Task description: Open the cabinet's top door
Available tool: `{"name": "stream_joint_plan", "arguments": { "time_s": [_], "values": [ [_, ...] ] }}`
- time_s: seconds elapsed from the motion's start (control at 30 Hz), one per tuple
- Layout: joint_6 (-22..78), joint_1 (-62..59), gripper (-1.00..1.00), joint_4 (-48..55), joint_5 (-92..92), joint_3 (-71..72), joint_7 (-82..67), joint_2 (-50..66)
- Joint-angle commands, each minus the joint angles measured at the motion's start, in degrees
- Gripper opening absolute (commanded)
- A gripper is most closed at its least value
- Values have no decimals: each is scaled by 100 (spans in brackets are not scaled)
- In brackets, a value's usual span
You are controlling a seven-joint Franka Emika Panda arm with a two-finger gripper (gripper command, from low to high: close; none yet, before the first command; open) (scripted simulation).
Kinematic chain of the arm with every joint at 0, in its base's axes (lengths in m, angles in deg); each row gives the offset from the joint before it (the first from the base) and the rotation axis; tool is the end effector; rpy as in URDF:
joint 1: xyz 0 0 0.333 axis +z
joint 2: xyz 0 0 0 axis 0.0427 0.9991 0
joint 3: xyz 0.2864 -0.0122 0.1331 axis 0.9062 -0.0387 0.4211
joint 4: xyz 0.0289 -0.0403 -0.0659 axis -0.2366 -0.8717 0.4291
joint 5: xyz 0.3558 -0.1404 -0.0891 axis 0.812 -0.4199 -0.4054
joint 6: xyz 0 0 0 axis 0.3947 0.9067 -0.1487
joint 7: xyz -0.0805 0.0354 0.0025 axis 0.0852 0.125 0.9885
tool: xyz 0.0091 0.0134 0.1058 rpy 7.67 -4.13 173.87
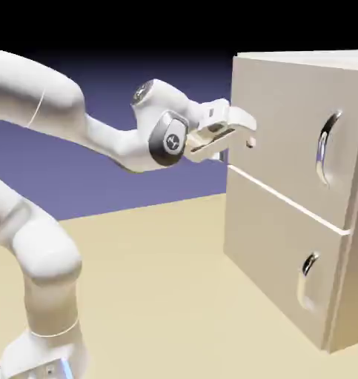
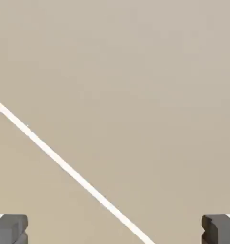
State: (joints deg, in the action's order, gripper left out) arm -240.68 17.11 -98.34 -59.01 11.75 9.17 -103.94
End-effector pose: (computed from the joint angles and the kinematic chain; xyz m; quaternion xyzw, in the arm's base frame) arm 0.3842 0.0209 0.5526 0.8669 0.0495 0.4960 0.0053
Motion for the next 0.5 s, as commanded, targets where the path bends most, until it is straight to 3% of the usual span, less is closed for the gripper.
{"name": "stream_joint_plan", "arguments": {
  "time_s": [0.0,0.47],
  "values": [
    [5,86,100,51,-250,-102,-96,-38],
    [69,1294,100,760,-3738,-1525,-1434,-573]
  ]
}}
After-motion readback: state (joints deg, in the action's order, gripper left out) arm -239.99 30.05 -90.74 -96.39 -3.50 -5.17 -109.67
